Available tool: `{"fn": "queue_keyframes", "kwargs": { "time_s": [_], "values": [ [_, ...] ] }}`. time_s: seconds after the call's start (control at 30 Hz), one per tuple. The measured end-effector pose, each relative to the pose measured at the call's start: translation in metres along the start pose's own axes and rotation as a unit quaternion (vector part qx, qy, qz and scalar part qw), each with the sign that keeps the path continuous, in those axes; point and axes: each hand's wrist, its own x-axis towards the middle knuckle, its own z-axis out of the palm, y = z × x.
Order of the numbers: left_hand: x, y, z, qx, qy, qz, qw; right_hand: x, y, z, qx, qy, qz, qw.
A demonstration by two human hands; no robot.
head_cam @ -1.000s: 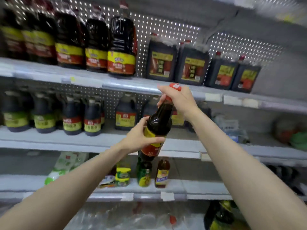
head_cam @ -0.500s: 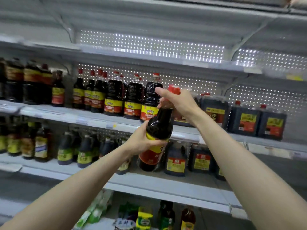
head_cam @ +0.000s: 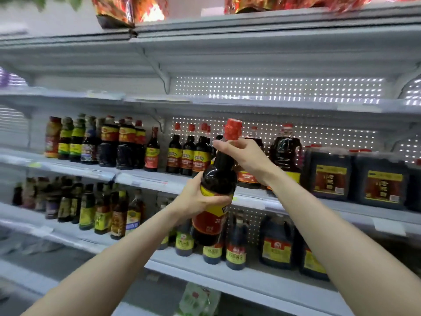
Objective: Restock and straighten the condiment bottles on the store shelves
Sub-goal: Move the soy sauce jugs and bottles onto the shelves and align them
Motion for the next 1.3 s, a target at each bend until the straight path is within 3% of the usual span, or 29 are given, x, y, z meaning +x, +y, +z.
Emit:
{"fn": "queue_keyframes", "kwargs": {
  "time_s": [0.37,0.63,0.9,1.3],
  "values": [
    [0.005,-0.083,-0.255,0.058,-0.004,-0.009,0.998,0.120,-0.047,0.226,0.039,0.034,-0.006,0.999],
    [0.037,-0.123,-0.350,0.054,0.005,0.019,0.998,0.187,-0.064,0.299,0.004,0.030,-0.014,0.999],
    [0.072,-0.135,-0.374,0.023,-0.006,0.049,0.999,0.222,-0.053,0.313,-0.013,0.052,-0.011,0.998],
    [0.165,-0.150,-0.333,-0.030,-0.048,0.070,0.996,0.266,-0.016,0.264,-0.076,0.099,-0.022,0.992]
  ]
}}
